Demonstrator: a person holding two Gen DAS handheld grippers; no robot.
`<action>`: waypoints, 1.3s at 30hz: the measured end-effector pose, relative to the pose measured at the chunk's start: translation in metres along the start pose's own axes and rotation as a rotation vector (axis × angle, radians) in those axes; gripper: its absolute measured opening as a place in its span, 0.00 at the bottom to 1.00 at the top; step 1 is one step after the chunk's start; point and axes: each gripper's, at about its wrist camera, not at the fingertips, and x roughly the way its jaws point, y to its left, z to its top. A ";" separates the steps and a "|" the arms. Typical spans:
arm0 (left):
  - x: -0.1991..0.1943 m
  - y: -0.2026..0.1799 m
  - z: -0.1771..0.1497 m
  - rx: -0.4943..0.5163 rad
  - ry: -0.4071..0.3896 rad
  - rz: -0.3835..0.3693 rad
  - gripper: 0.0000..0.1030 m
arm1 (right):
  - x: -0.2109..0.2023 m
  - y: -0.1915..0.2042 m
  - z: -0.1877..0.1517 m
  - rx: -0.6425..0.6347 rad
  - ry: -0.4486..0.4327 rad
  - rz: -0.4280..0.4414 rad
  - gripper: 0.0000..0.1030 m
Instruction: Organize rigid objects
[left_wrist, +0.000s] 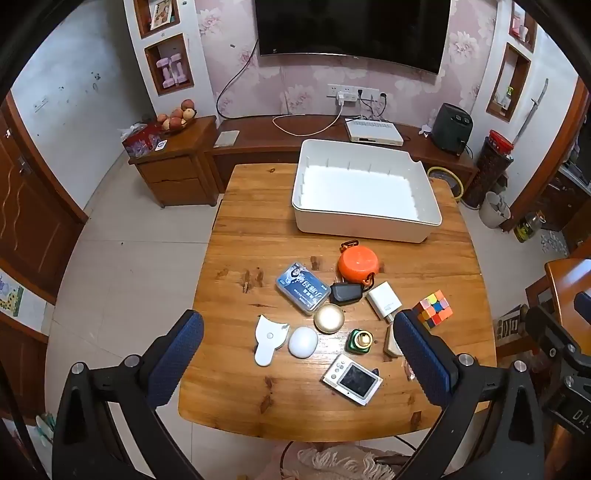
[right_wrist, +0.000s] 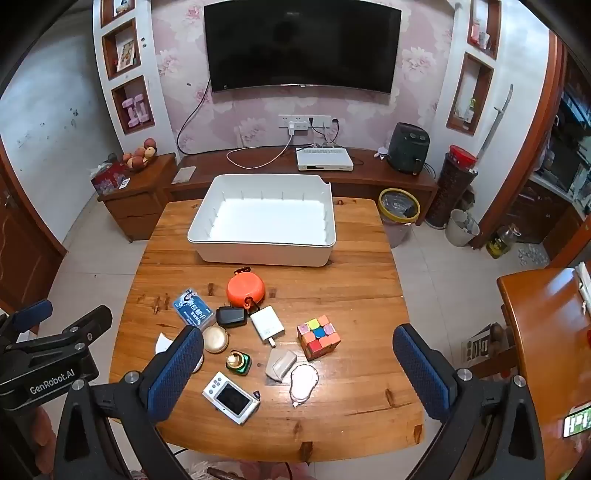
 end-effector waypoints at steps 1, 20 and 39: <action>0.000 0.000 0.000 0.001 0.006 0.002 0.99 | 0.000 0.000 0.000 0.001 -0.001 0.000 1.00; 0.000 0.000 0.000 -0.001 -0.001 0.000 0.99 | 0.001 0.000 0.000 0.006 0.003 0.009 1.00; 0.002 -0.004 0.000 0.008 0.006 -0.006 0.99 | 0.002 0.004 0.003 0.005 0.005 0.008 1.00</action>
